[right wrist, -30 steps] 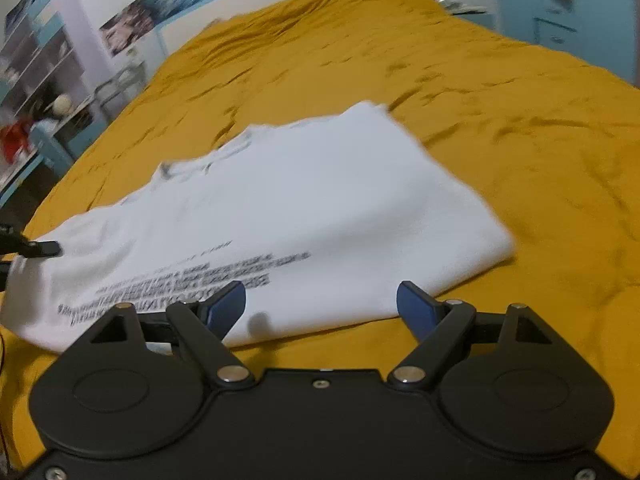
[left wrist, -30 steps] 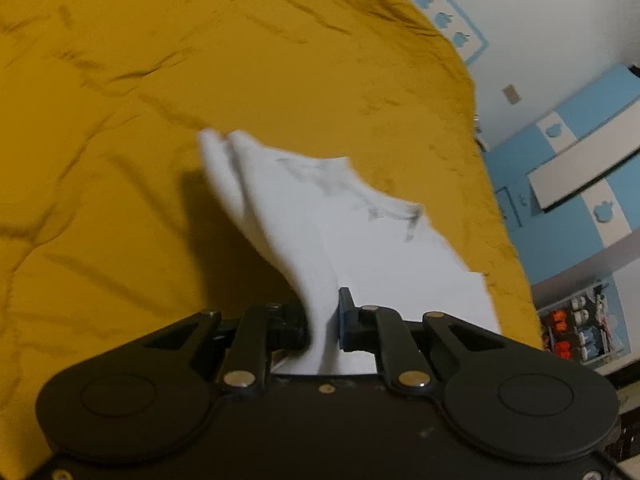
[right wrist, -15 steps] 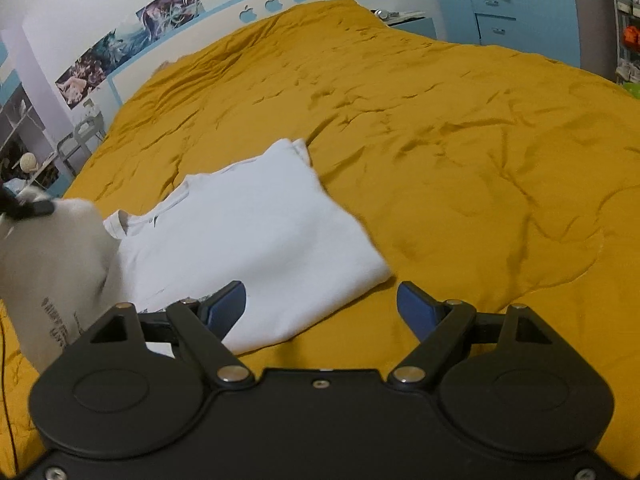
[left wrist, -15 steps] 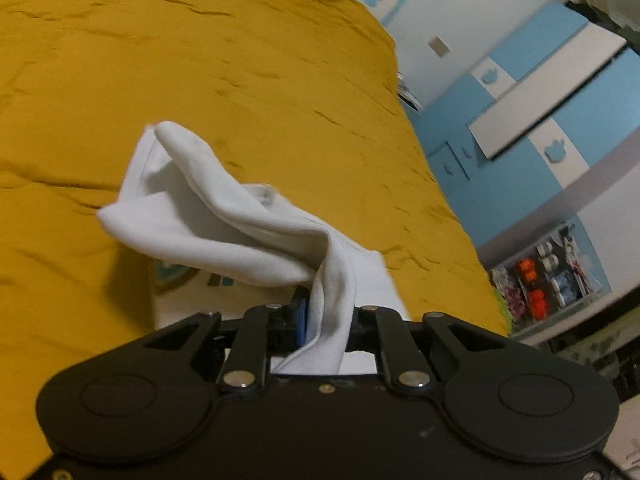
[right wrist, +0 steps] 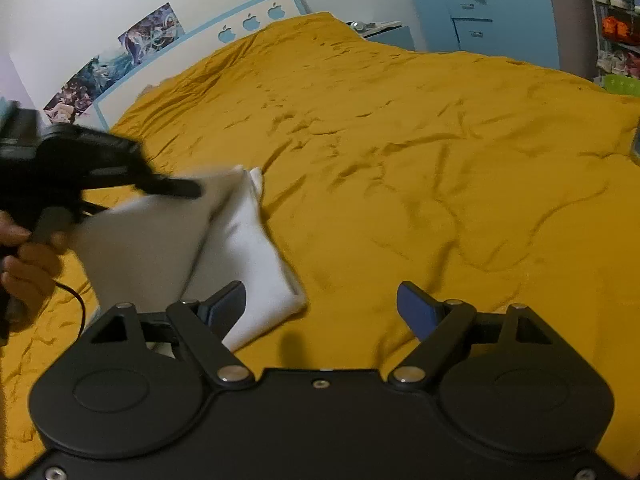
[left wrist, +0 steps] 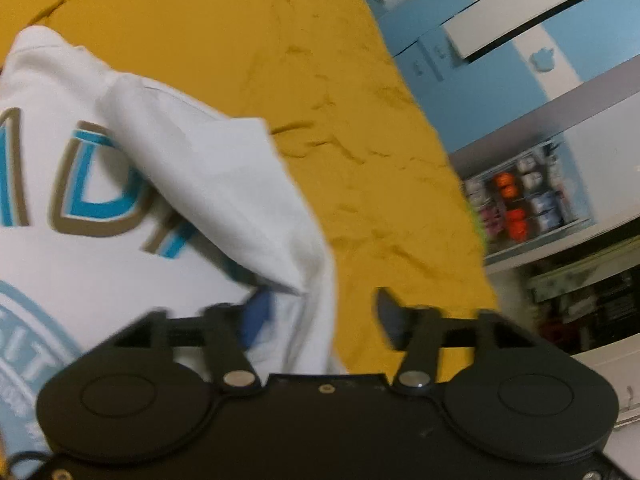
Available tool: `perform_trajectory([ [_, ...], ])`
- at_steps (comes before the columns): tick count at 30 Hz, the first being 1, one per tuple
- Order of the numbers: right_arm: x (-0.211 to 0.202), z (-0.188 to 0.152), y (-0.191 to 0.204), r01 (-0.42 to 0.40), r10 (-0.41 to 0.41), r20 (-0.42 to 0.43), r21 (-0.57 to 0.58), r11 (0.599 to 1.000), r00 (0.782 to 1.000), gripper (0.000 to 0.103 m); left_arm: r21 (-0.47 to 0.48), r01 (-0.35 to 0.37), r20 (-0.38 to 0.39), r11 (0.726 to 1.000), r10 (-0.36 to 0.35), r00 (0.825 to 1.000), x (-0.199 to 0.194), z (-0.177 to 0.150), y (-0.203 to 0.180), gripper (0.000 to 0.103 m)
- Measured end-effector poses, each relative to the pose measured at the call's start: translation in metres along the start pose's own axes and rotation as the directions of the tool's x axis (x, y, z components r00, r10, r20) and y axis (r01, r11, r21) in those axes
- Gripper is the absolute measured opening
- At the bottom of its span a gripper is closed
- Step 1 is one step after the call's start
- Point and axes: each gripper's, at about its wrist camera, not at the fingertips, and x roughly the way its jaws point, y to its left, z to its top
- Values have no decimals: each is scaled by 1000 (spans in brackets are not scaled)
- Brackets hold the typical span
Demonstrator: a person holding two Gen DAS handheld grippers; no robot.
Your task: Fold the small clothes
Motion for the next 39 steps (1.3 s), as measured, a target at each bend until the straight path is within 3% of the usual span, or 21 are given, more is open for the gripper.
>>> perform_trajectory([
  [3,-2,2,-2,5,-5,3,-14,1000,1000,84,78,14,47,997,-18,999,-24,-1,-11,67],
  [7,-3,9,6,-20,21,17,-46,999,1000,84,75,44,142,996,-55,988,-86,-5,-1,68],
  [10,-4,15,17,-32,36,40,-103,994,999,84,70,-4,206,998,-10,979,-126,-16,19,74],
  [13,-2,21,23,-43,47,39,-113,993,998,84,28,-93,224,995,85,971,-148,-37,55,74],
  [18,-2,24,31,-99,101,20,-75,992,995,84,-28,-142,179,990,145,973,-151,-77,97,74],
  [24,-9,20,32,-155,154,17,41,987,988,76,-58,-105,145,993,112,983,-133,-103,107,74],
  [29,5,15,29,-195,199,-34,101,976,979,71,-46,-118,136,992,123,983,-119,-102,104,76],
  [32,20,18,30,-225,231,-37,128,966,972,60,-54,-124,132,991,130,983,-117,-101,104,76],
  [34,28,22,34,-245,253,-41,141,959,966,58,-61,-130,123,990,137,983,-118,-102,107,76],
  [35,32,24,37,-256,265,-53,134,957,963,41,-62,-133,120,989,140,983,-117,-102,106,76],
  [36,34,26,40,-260,269,-68,116,959,961,16,-59,-140,120,988,146,982,-117,-103,104,76],
  [39,23,34,52,-253,254,-43,24,967,966,12,-46,-142,127,989,146,981,-121,-101,98,76],
])
